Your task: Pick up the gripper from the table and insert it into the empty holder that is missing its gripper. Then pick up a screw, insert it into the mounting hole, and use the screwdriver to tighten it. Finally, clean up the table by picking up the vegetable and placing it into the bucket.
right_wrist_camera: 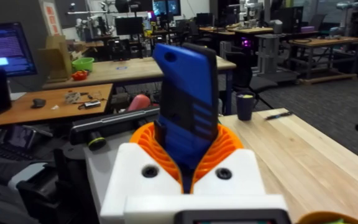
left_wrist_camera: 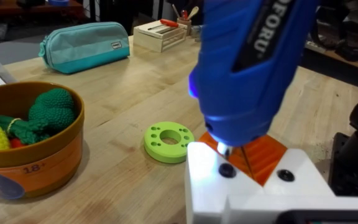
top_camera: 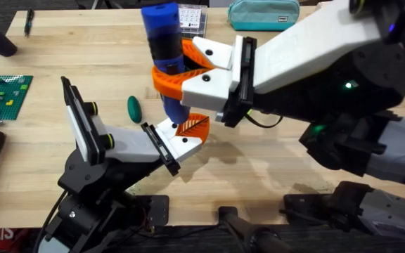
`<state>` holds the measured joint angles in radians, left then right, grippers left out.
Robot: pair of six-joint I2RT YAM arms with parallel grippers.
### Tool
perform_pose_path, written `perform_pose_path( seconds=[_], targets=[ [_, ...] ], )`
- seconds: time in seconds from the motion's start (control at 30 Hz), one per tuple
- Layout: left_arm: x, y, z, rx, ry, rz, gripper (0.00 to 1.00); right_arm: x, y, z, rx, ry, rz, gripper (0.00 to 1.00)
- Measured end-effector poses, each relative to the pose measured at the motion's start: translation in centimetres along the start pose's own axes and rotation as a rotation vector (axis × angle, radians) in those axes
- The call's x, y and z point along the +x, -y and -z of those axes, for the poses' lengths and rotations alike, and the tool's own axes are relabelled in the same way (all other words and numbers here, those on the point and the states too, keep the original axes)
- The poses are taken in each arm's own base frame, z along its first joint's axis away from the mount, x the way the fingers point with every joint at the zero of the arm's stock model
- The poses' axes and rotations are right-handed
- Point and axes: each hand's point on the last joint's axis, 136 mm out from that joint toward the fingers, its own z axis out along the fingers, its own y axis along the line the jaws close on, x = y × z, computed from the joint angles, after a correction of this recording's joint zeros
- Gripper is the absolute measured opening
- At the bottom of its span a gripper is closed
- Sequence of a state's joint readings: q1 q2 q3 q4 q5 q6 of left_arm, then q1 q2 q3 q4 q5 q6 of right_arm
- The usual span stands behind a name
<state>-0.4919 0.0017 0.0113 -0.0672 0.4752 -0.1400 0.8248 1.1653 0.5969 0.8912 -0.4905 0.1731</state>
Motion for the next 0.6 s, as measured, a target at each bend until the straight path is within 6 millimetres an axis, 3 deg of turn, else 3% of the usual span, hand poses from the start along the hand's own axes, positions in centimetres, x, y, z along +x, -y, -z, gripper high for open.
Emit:
perform_pose_path(
  seconds=[0.33, 0.6],
  targets=[
    [0.0, -0.2, 0.0, -0.012, 0.001, 0.008, 0.009, -0.3, 0.8, 0.6, 0.023, 0.002, 0.0, 0.054],
    [0.0, -0.1, 0.0, -0.008, 0.001, 0.008, 0.008, -3.1, 0.5, 1.9, 0.036, 0.068, 0.046, 0.054]
  ],
)
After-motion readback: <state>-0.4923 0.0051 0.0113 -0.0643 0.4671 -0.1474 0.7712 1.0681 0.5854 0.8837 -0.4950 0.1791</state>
